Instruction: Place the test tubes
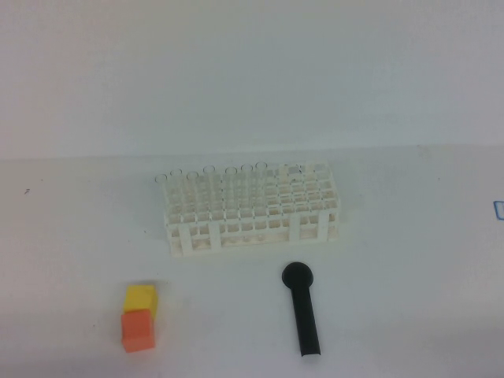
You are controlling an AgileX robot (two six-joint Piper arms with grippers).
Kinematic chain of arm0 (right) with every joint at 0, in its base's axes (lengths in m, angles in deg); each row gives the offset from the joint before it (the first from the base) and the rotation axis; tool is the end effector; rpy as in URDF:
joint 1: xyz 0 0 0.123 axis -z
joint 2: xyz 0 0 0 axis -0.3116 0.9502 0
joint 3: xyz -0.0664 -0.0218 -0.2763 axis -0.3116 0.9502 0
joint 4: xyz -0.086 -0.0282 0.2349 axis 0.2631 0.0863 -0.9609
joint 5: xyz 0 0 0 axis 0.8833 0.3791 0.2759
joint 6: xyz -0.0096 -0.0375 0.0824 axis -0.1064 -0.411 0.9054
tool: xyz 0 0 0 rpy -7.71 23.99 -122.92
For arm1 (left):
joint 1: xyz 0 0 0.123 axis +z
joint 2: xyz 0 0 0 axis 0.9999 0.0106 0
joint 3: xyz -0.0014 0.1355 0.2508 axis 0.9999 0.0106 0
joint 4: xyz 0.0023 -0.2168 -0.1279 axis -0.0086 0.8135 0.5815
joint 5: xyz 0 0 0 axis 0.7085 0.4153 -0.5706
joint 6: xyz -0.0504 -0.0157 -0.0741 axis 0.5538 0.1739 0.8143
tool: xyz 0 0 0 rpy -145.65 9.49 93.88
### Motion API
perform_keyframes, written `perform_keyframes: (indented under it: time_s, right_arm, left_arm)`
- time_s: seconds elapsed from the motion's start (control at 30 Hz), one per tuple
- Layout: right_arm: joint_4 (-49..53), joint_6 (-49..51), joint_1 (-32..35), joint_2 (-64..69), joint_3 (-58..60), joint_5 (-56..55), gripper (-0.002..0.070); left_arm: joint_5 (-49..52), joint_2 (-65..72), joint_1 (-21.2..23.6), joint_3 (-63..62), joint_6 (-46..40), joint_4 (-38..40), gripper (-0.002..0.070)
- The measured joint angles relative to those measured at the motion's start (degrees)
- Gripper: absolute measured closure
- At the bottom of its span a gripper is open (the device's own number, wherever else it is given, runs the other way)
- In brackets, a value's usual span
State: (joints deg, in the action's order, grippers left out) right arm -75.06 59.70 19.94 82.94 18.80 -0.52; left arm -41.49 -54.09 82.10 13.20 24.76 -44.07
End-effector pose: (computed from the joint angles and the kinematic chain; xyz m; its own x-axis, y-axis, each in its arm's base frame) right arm 0.0528 -0.0072 0.1742 -0.2824 -0.1135 -0.9526 0.0557 0.9894 -0.1344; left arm 0.0551 -0.0071 0.1966 -0.0919 0.0449 -0.9948 0.1315 0.9908 0.0325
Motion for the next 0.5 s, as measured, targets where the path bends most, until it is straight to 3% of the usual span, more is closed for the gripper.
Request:
perform_keyframes:
  time_s: [0.33, 0.5]
  right_arm:
    - [0.0, 0.0, 0.0, 0.0, 0.0, 0.0, 0.0678]
    - [0.0, 0.0, 0.0, 0.0, 0.0, 0.0, 0.0678]
  left_arm:
    - [10.4, 0.0, 0.6, 0.1, 0.8, -4.2, 0.0676]
    - [9.5, 0.0, 1.4, 0.1, 10.8, -3.2, 0.0676]
